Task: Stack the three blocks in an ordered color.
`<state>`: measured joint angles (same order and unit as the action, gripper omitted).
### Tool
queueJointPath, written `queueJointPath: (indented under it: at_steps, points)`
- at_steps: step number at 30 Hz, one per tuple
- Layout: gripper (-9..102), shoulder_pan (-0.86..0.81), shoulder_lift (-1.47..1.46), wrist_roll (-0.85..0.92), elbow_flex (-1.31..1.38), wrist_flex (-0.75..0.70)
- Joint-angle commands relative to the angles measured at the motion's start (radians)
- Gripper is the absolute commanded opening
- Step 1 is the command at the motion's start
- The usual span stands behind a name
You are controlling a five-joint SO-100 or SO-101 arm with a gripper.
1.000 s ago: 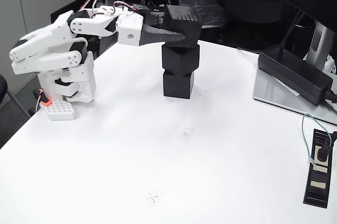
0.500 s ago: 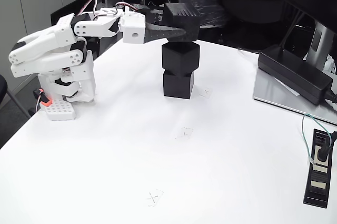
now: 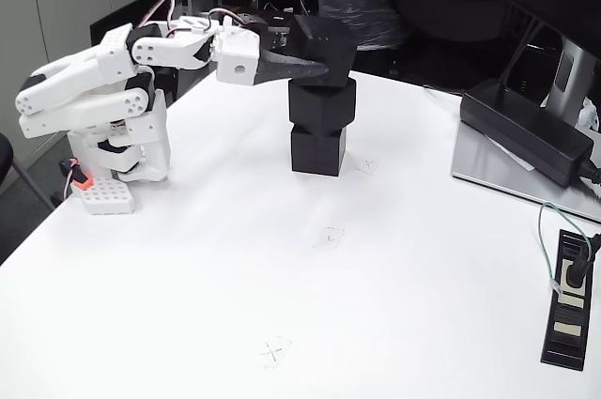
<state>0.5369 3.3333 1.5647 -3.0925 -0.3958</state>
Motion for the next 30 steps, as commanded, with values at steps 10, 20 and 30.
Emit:
queueJointPath:
  at_steps: [10,20,30]
  points:
    - [19,-0.006,0.009,-0.003,0.006,-0.032]
    - [34,-0.008,0.009,-0.002,0.006,-0.032]
    - [36,-0.008,0.011,0.005,0.020,-0.031]
